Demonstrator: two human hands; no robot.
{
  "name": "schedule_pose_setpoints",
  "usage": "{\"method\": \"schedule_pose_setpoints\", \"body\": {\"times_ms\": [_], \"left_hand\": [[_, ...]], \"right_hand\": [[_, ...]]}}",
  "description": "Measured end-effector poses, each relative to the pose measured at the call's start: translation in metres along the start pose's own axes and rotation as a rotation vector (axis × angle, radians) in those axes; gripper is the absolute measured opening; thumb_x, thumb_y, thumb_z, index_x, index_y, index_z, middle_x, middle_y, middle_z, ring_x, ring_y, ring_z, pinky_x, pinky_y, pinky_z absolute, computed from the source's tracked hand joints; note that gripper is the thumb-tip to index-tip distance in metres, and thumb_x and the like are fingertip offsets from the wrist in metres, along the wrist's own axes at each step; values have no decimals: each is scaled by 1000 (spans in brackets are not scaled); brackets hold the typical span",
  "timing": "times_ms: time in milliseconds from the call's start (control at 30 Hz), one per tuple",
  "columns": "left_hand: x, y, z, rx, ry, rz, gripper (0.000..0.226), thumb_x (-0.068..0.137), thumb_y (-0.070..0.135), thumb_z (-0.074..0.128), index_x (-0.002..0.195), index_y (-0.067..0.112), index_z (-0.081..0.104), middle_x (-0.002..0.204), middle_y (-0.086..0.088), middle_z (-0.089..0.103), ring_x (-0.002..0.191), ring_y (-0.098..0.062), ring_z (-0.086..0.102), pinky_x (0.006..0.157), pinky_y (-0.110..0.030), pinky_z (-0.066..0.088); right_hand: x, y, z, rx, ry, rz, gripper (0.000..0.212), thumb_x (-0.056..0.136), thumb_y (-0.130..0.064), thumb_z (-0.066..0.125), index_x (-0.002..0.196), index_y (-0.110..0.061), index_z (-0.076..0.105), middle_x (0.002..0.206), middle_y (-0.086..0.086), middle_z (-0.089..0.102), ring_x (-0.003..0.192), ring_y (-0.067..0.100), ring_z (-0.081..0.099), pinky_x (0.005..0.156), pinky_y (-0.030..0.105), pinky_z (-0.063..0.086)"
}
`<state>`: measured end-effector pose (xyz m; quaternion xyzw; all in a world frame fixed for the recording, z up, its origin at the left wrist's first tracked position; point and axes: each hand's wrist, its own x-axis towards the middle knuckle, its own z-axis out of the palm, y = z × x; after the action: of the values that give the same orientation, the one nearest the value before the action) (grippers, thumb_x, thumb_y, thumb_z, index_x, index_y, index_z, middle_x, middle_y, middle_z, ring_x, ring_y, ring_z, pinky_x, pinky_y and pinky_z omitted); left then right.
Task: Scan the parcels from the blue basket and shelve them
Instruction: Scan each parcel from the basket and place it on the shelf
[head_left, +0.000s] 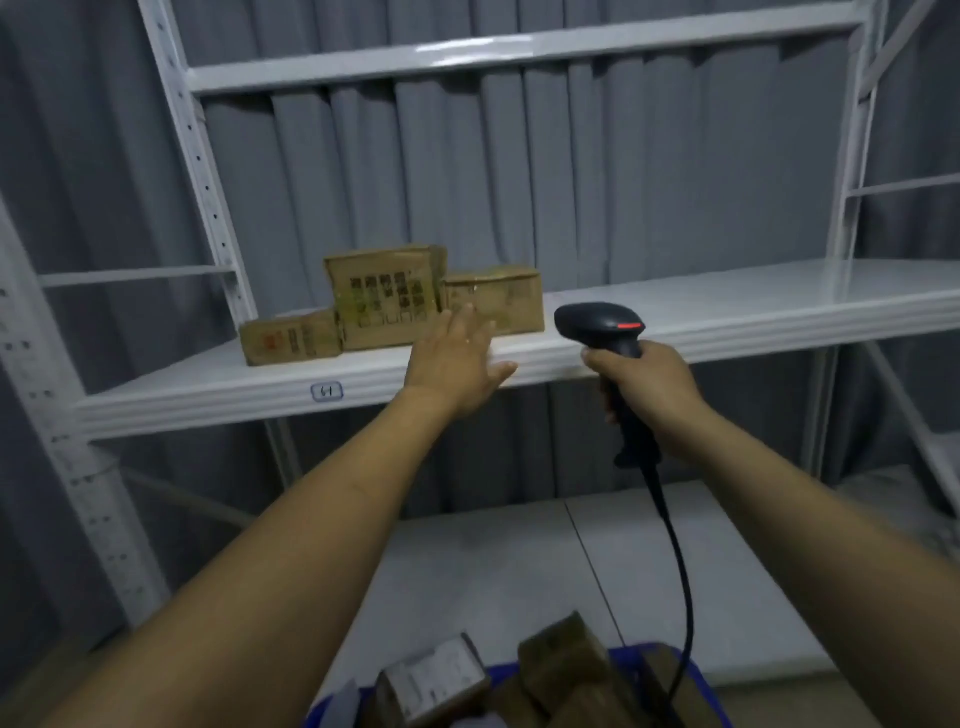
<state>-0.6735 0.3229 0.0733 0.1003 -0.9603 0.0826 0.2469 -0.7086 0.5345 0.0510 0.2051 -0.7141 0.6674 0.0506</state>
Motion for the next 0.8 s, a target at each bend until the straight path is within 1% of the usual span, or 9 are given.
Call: {"method": "schedule_pose_setpoints", "body": {"times_ms": [100, 200, 300, 400, 533, 600, 667, 733, 800], "left_hand": [[-52, 7, 15, -26, -11, 34, 67, 96, 58, 38, 150, 20, 29, 160, -11, 15, 146, -30, 13, 117, -46, 22], [-105, 10, 49, -42, -95, 47, 66, 96, 57, 39, 149, 19, 32, 158, -12, 20, 145, -30, 17, 115, -45, 26], [-161, 14, 91, -106, -227, 3, 65, 97, 55, 39, 149, 18, 31, 158, -11, 21, 145, -28, 17, 115, -42, 25], [-214, 15, 143, -110, -398, -35, 64, 97, 54, 40, 149, 18, 31, 158, -11, 21, 144, -28, 19, 114, -41, 24], [-264, 5, 205, -106, -566, -119, 62, 92, 56, 44, 146, 27, 35, 157, -6, 26, 141, -26, 27, 113, -47, 28], [-277, -1, 228, -53, -639, -135, 59, 93, 53, 43, 144, 26, 36, 155, -7, 28, 140, -26, 27, 114, -49, 24], [-284, -8, 247, -43, -656, -179, 58, 91, 50, 46, 143, 25, 37, 154, -8, 30, 139, -27, 29, 113, -46, 27], [-285, -17, 266, -52, -639, -241, 65, 89, 52, 50, 145, 25, 33, 155, -11, 27, 139, -29, 28, 112, -45, 30], [-282, -27, 283, -27, -640, -281, 78, 88, 54, 55, 151, 22, 22, 159, -14, 14, 144, -32, 16, 117, -46, 22]], "right_hand": [[-45, 12, -3, 20, -44, 76, 22, 86, -24, 69, 71, -9, 62, 59, 8, 59, 46, 20, 56, 49, 27, 48], [-93, 32, -5, 8, -149, 165, 19, 88, -24, 68, 80, -7, 62, 64, 10, 59, 48, 17, 55, 47, 27, 48], [-136, 64, -4, 13, -228, 258, 18, 90, -21, 65, 86, -5, 62, 69, 12, 59, 53, 19, 56, 51, 29, 49], [-167, 107, 2, -37, -241, 339, 21, 88, -23, 67, 81, -4, 62, 65, 14, 61, 50, 22, 56, 52, 32, 48], [-189, 157, 14, -67, -298, 442, 17, 90, -24, 65, 87, -7, 62, 60, 6, 62, 49, 16, 58, 50, 23, 50], [-194, 184, 20, -64, -315, 480, 16, 90, -24, 65, 89, -9, 62, 60, 6, 62, 52, 18, 59, 52, 25, 51], [-198, 210, 26, -53, -314, 534, 15, 90, -25, 66, 90, -10, 61, 61, 7, 62, 54, 21, 60, 54, 30, 52], [-199, 234, 34, -61, -278, 579, 15, 89, -23, 67, 93, -10, 61, 64, 7, 63, 55, 20, 60, 51, 24, 51], [-195, 247, 46, -95, -261, 605, 16, 88, -23, 68, 90, -8, 63, 66, 6, 62, 55, 17, 59, 47, 19, 48]]}}
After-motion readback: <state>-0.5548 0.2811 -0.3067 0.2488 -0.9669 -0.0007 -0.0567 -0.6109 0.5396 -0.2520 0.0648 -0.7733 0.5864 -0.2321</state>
